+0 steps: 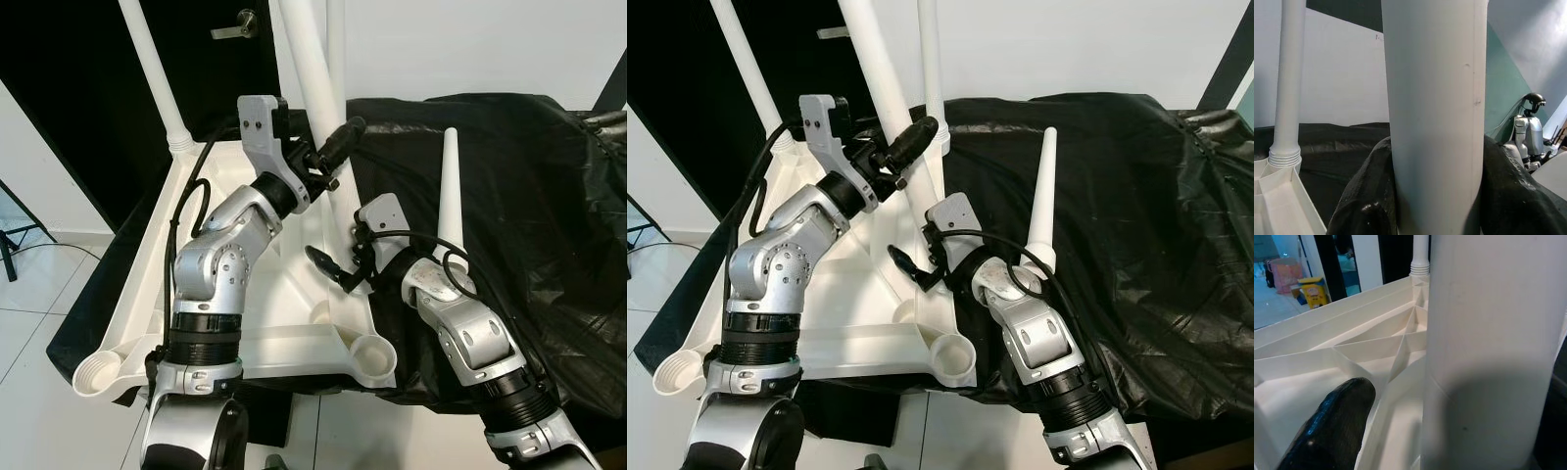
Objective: Building children table
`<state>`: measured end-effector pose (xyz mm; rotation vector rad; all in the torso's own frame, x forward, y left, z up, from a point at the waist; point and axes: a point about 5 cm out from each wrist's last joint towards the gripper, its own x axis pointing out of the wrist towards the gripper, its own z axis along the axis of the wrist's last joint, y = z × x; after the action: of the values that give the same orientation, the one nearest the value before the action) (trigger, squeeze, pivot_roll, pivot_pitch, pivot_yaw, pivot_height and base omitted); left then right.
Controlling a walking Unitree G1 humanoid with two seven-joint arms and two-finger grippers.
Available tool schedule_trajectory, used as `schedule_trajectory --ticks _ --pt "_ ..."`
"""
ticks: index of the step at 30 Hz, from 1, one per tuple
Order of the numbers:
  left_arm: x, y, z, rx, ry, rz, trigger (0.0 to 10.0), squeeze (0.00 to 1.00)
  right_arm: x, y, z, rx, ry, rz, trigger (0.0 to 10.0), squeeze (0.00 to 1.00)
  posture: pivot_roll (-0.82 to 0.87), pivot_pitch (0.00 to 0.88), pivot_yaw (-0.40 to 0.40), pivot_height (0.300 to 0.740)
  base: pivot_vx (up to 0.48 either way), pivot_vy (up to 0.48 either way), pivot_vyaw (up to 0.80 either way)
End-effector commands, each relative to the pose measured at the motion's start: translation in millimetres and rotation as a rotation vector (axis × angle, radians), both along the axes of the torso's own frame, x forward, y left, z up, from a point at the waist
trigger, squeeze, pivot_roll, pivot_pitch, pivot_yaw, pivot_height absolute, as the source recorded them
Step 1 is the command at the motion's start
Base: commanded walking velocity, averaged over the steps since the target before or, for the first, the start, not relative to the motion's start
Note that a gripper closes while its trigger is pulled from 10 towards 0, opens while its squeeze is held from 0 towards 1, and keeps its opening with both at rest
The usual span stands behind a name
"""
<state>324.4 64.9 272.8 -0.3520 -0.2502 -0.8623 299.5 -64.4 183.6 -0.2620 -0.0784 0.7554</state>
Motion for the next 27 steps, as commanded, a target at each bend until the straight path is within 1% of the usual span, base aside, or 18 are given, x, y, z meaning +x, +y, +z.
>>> schedule_trajectory --ticks 1,6,12,14,17,18,20,21,22,23,25,26,27 --pt "-6.1 -6.0 8 -0.008 -0.044 -0.021 10.0 0.00 -0.3 10.7 -1 -0.006 0.021 0.047 10.0 0.00 -0.03 0.000 0.029 0.740 0.000 0.000 0.00" --pt "-7.9 -7.6 10 -0.010 -0.058 -0.020 10.0 0.00 1.8 10.5 -1 -0.001 0.035 0.036 10.0 0.00 -0.03 0.000 0.026 0.740 0.000 0.000 0.00" --pt "-13.3 -11.4 16 -0.021 -0.092 -0.025 10.0 0.00 4.2 10.3 -3 0.011 0.075 0.021 10.0 0.00 -0.03 0.000 0.024 0.740 0.000 0.000 0.00" --pt "-15.3 -12.6 18 -0.024 -0.107 -0.023 10.0 0.00 5.8 10.0 -3 0.027 0.103 0.013 10.0 0.00 -0.03 0.000 0.022 0.740 0.000 0.000 0.00" --pt "-16.9 -13.9 20 -0.026 -0.115 -0.026 10.0 0.00 6.7 9.7 -2 0.036 0.106 0.009 10.0 0.00 -0.02 0.000 0.022 0.740 0.000 0.000 0.00" --pt "-19.4 -16.1 21 -0.029 -0.126 -0.031 10.0 0.00 7.9 9.8 -1 0.051 0.118 0.007 9.5 0.00 -0.03 0.000 0.021 0.740 0.000 0.000 0.00" --pt "-19.4 -16.1 21 -0.029 -0.126 -0.031 10.0 0.00 7.9 9.8 -1 0.051 0.118 0.007 9.5 0.00 -0.03 0.000 0.021 0.740 0.000 0.000 0.00" --pt "-20.5 -17.0 22 -0.030 -0.134 -0.030 10.0 0.00 8.4 10.0 0 0.056 0.123 0.007 7.1 0.00 -0.03 0.000 0.021 0.740 0.000 0.000 0.00" --pt "-20.5 -17.0 22 -0.030 -0.134 -0.030 10.0 0.00 8.4 10.0 0 0.056 0.123 0.007 7.1 0.00 -0.03 0.000 0.021 0.740 0.000 0.000 0.00" --pt "-22.5 -20.0 24 -0.038 -0.142 -0.036 10.0 0.00 9.7 10.0 1 0.062 0.126 0.004 3.9 0.00 -0.02 0.000 0.018 0.740 0.000 0.000 0.00" --pt "-23.0 -21.1 25 -0.040 -0.144 -0.039 10.0 0.00 10.0 10.0 2 0.062 0.125 0.005 3.9 0.00 -0.02 0.000 0.018 0.740 0.000 0.000 0.00" --pt "-24.0 -22.5 25 -0.040 -0.146 -0.043 10.0 0.00 10.2 10.1 3 0.062 0.119 0.006 3.1 0.00 -0.02 0.000 0.018 0.740 0.000 0.000 0.00" --pt "-24.6 -23.3 25 -0.040 -0.147 -0.045 10.0 0.00 10.3 10.1 3 0.062 0.116 0.006 3.1 0.00 -0.02 0.000 0.018 0.740 0.000 0.000 0.00"
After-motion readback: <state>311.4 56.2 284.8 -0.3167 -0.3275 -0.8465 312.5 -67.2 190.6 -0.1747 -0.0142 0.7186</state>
